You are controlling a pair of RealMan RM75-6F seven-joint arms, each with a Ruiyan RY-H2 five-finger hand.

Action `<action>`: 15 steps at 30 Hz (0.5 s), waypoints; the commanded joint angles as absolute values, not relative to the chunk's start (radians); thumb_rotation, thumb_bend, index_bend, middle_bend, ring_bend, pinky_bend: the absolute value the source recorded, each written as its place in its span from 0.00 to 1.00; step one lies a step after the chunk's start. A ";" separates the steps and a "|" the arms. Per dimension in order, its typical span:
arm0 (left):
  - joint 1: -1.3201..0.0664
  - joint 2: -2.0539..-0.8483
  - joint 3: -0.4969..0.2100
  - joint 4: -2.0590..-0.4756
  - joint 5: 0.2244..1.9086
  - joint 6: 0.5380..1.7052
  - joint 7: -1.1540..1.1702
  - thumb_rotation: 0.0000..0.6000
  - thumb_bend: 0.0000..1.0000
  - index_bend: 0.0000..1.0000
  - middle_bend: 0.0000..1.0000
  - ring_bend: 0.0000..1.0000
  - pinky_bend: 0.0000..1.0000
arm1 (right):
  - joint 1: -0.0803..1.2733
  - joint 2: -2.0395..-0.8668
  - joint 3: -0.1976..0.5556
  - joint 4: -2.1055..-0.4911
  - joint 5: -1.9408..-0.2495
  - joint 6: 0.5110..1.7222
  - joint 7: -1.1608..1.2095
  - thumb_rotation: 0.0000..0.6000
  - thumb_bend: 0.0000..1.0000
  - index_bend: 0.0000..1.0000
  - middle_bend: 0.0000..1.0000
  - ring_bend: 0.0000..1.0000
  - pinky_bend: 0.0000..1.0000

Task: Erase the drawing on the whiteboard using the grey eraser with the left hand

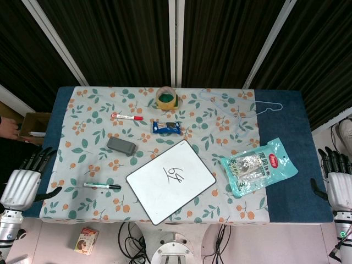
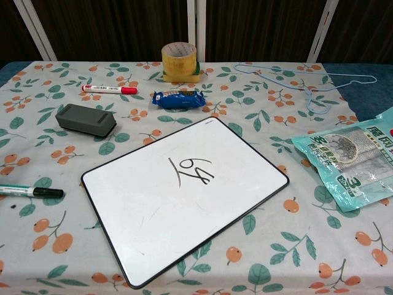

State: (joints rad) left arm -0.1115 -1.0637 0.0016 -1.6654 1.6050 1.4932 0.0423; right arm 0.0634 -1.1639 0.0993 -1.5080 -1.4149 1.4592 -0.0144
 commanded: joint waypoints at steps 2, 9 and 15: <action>-0.112 -1.066 0.003 -1.663 1.603 1.490 0.040 0.91 0.12 0.10 0.06 0.04 0.19 | 0.063 -1.165 0.098 -1.505 -1.414 1.458 -0.012 1.00 0.28 0.00 0.00 0.00 0.00; -0.114 -1.066 0.003 -1.660 1.604 1.487 0.036 0.91 0.12 0.10 0.06 0.03 0.19 | 0.064 -1.168 0.097 -1.497 -1.414 1.454 -0.007 1.00 0.28 0.00 0.00 0.00 0.00; -0.169 -1.043 -0.026 -1.667 1.613 1.441 -0.007 1.00 0.12 0.10 0.06 0.04 0.19 | 0.068 -1.164 0.099 -1.506 -1.418 1.454 -0.013 1.00 0.27 0.00 0.00 0.00 0.00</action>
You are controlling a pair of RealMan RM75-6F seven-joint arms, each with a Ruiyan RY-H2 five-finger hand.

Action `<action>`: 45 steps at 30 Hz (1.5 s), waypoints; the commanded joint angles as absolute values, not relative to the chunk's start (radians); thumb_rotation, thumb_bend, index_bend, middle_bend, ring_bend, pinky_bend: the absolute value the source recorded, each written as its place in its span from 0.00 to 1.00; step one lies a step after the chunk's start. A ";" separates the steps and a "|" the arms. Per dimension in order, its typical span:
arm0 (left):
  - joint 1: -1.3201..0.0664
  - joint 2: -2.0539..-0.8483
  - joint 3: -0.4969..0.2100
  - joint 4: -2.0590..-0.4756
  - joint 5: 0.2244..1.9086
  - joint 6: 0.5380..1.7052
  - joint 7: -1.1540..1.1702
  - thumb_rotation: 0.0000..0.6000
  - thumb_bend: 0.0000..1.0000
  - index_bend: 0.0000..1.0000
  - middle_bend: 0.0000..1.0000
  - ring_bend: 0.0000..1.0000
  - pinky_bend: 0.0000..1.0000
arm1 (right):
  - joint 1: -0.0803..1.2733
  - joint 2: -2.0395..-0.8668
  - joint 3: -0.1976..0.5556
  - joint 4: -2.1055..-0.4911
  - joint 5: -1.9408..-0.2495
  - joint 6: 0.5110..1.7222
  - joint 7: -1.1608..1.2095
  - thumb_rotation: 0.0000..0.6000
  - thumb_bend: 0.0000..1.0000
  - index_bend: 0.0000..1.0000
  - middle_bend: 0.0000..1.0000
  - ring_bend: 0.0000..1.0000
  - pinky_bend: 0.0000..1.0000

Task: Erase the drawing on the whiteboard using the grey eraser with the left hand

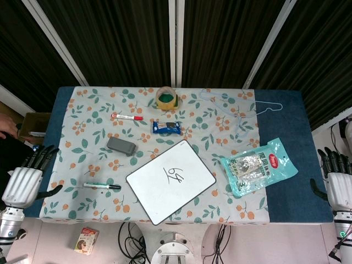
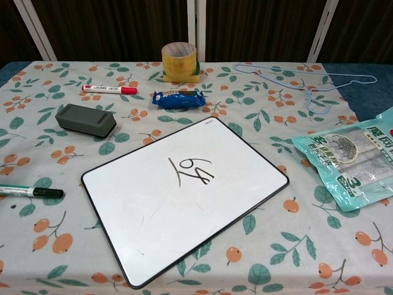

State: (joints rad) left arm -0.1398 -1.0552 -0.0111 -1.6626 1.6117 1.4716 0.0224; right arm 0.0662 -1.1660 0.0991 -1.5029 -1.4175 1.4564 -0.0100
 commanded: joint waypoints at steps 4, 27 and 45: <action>-0.251 -1.029 -0.063 -1.680 1.635 1.373 -0.019 1.00 0.12 0.10 0.06 0.04 0.19 | 0.077 -1.158 0.103 -1.520 -1.420 1.446 -0.021 1.00 0.28 0.00 0.00 0.00 0.00; -0.709 -1.356 -0.118 -1.342 1.545 0.825 -0.088 1.00 0.18 0.16 0.13 0.09 0.20 | 0.028 -1.141 0.105 -1.485 -1.392 1.491 0.067 1.00 0.27 0.00 0.00 0.00 0.00; -0.765 -1.442 -0.093 -1.196 1.439 0.743 -0.021 1.00 0.23 0.24 0.19 0.14 0.23 | 0.027 -1.136 0.109 -1.489 -1.395 1.487 0.066 1.00 0.28 0.00 0.00 0.00 0.00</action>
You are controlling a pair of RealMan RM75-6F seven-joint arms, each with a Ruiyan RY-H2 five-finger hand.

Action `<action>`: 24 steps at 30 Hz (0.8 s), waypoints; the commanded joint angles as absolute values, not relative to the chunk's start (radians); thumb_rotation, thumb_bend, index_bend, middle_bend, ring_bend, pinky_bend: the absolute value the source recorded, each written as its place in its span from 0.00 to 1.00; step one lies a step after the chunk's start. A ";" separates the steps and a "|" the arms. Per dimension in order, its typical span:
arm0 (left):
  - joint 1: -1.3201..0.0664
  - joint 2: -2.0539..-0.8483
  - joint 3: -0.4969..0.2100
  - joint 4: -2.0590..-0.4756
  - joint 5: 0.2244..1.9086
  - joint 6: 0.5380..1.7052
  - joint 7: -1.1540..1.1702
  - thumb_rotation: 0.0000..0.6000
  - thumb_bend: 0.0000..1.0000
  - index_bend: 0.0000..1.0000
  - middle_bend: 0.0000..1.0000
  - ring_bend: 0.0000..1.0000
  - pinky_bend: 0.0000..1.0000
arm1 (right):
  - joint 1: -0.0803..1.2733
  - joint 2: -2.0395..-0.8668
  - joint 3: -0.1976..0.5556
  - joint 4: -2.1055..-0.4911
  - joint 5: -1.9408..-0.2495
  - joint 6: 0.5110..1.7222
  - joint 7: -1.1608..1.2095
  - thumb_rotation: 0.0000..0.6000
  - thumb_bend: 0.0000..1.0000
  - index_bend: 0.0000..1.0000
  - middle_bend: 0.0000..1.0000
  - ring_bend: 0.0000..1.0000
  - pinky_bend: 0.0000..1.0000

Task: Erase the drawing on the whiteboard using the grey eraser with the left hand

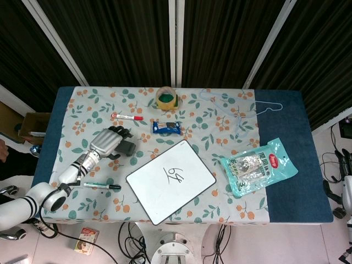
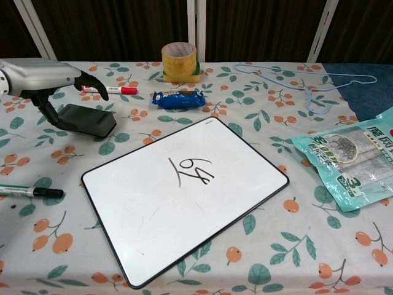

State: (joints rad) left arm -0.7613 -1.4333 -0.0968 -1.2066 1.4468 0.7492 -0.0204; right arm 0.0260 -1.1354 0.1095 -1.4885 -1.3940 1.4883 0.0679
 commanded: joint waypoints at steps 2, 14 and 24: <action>-0.768 -1.450 -0.090 -1.184 1.433 0.740 -0.023 1.00 0.24 0.25 0.20 0.15 0.24 | 0.027 -1.137 0.110 -1.490 -1.395 1.487 0.065 1.00 0.28 0.00 0.00 0.00 0.00; -0.774 -1.484 -0.077 -1.124 1.403 0.733 -0.026 1.00 0.26 0.28 0.25 0.19 0.27 | 0.024 -1.140 0.111 -1.479 -1.388 1.482 0.074 1.00 0.28 0.00 0.00 0.00 0.00; -0.769 -1.503 -0.067 -1.101 1.420 0.781 -0.037 1.00 0.28 0.34 0.28 0.23 0.31 | 0.027 -1.143 0.112 -1.476 -1.392 1.479 0.075 1.00 0.28 0.00 0.00 0.00 0.00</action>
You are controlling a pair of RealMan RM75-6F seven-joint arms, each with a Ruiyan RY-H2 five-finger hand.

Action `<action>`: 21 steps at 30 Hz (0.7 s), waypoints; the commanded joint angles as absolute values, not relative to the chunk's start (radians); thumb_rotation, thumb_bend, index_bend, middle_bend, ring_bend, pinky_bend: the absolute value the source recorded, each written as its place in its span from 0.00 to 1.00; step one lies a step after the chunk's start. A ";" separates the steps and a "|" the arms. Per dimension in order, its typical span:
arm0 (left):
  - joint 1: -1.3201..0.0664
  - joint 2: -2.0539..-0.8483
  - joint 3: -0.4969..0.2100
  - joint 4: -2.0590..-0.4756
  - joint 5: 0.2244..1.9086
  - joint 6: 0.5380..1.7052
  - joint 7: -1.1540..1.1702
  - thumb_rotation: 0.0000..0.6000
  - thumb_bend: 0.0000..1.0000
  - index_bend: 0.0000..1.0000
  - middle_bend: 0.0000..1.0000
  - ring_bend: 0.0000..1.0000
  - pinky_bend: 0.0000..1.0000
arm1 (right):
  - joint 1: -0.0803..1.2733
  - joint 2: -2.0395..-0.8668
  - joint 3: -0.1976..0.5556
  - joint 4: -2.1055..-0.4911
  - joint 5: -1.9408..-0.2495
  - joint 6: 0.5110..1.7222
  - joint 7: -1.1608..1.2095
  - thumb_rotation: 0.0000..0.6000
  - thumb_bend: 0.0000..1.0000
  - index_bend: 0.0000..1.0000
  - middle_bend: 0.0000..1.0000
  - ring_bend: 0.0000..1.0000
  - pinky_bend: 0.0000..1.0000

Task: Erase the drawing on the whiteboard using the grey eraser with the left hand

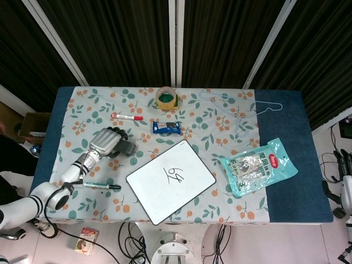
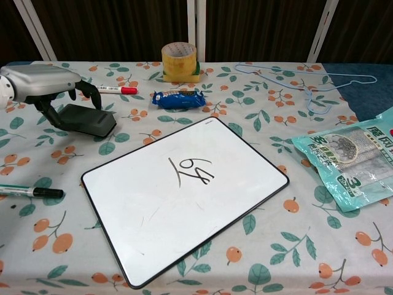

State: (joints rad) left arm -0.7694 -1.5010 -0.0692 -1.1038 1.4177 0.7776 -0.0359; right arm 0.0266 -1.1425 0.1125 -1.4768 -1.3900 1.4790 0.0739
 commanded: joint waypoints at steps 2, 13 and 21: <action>-0.768 -1.506 -0.067 -1.099 1.413 0.779 -0.041 1.00 0.28 0.36 0.31 0.24 0.32 | 0.028 -1.146 0.111 -1.470 -1.398 1.482 0.077 1.00 0.28 0.00 0.00 0.00 0.00; -0.763 -1.518 -0.063 -1.080 1.402 0.785 -0.056 1.00 0.31 0.40 0.35 0.28 0.36 | 0.027 -1.150 0.112 -1.463 -1.396 1.482 0.079 1.00 0.28 0.00 0.00 0.00 0.00; -0.770 -1.525 -0.062 -1.068 1.408 0.781 -0.096 1.00 0.31 0.42 0.36 0.29 0.39 | 0.028 -1.151 0.111 -1.463 -1.395 1.476 0.080 1.00 0.28 0.00 0.00 0.00 0.00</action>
